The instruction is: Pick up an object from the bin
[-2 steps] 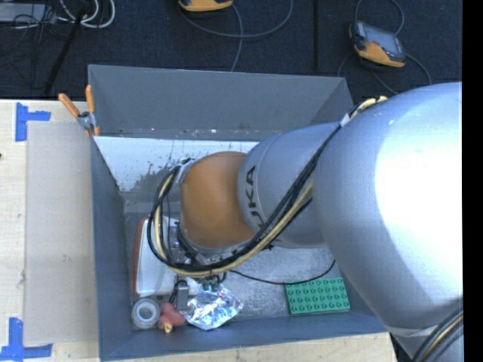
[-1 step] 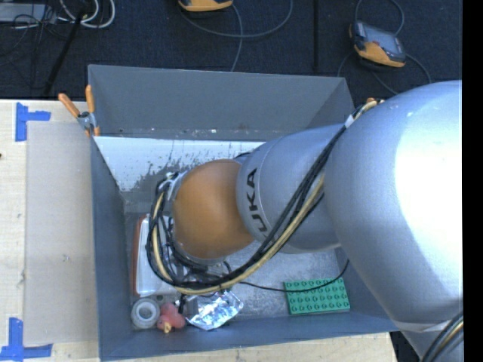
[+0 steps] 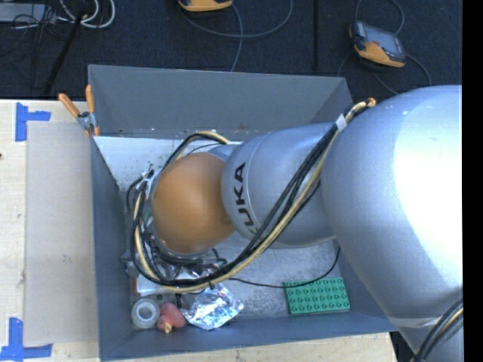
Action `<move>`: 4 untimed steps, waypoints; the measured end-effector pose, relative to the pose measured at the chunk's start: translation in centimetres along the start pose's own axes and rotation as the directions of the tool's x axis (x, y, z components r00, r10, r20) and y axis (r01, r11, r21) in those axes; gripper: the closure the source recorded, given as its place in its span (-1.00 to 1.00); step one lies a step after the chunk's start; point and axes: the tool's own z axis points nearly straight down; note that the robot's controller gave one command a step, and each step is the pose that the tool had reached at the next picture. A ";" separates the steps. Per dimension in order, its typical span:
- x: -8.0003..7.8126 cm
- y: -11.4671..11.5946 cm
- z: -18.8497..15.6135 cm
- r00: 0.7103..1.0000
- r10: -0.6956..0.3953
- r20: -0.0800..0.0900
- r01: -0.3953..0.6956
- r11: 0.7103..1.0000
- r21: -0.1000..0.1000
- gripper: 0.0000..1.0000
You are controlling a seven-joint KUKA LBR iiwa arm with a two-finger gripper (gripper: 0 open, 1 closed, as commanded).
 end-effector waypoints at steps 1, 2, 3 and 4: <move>3.1 1.2 -0.4 0.944 -0.330 0.014 0.330 0.944 0.015 -1.00; 3.3 1.1 -0.3 0.945 -0.328 0.008 0.328 0.945 0.011 1.00; 3.6 0.7 -14.3 0.945 -0.326 0.003 0.326 0.945 0.005 1.00; 1.1 -1.3 -6.0 0.958 -0.288 -0.008 0.288 0.958 -0.006 1.00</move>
Offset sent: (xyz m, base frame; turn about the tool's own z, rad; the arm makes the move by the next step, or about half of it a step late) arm -0.0352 -0.0163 0.0004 -0.3437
